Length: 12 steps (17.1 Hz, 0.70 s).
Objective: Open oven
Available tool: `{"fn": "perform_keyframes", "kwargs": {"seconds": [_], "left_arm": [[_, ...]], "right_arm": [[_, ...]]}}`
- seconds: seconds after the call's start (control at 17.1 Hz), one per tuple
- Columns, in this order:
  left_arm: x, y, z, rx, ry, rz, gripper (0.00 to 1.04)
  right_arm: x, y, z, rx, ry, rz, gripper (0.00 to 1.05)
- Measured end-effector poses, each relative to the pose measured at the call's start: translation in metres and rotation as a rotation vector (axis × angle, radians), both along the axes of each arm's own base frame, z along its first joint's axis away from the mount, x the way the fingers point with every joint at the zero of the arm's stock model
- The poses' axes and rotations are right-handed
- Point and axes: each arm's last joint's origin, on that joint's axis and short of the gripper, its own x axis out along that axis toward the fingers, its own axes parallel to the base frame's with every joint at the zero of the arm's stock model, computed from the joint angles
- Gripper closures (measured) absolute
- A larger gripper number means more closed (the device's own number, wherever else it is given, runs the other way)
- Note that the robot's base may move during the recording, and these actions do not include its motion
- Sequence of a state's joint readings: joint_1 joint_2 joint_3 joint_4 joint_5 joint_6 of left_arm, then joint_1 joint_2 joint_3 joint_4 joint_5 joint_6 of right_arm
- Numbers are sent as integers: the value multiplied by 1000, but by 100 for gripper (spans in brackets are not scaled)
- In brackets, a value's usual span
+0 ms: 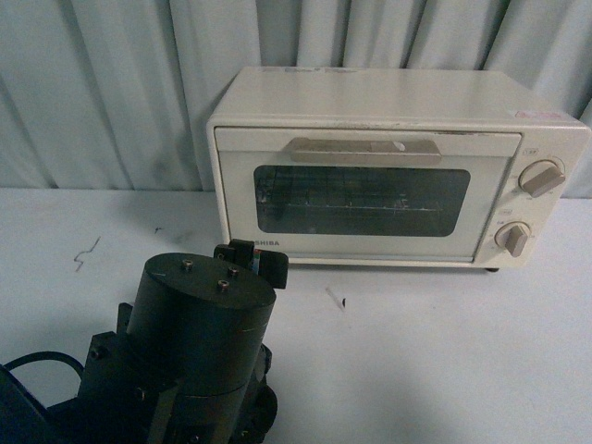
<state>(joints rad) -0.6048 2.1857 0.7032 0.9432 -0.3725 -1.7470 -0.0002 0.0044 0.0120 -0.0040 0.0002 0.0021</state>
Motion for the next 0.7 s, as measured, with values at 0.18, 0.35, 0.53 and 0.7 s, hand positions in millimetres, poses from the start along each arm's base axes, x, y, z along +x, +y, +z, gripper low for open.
{"fn": "perform_keyframes", "kwargs": {"seconds": [0.18,0.35,0.53,0.7], "left_arm": [[5,1,0,-8,-4,5,7],[11,3,-1,-19,-8,6,7],[12,4,-1,-18,-2,7,7],[12,4,-1,-18,-1,7,7]], "right_arm": [[0,0,0,0,0,0,6],[0,0,0,0,0,0,6],[0,0,0,0,0,0,6],[0,0,0,0,0,0,6]]}}
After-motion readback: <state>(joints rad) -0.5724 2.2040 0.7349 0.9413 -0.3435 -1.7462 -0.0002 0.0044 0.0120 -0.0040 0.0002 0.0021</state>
